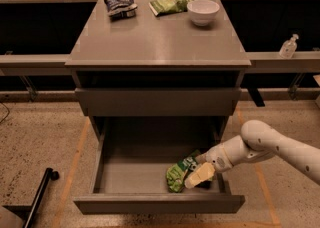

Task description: Place green rice chip bag into middle drawer

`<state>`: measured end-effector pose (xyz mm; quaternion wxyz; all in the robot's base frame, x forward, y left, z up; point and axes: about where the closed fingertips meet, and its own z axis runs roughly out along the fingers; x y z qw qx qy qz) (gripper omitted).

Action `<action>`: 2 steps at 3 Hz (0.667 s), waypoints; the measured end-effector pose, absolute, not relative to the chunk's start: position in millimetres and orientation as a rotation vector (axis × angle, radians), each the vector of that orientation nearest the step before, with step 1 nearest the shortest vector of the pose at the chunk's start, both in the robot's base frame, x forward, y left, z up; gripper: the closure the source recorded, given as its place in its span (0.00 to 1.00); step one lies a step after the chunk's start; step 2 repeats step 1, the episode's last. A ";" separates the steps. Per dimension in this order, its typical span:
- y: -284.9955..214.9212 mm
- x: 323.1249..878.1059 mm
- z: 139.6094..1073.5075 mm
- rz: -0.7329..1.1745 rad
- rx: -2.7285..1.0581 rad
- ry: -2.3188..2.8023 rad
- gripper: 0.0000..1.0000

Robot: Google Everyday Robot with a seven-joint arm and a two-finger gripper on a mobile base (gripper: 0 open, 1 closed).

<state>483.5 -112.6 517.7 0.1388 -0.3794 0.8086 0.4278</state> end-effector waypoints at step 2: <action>-112.5 483.4 517.7 1.237 -1.097 2.338 0.00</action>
Offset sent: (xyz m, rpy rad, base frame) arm 0.0000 0.0000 0.0000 0.0000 0.0000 0.0000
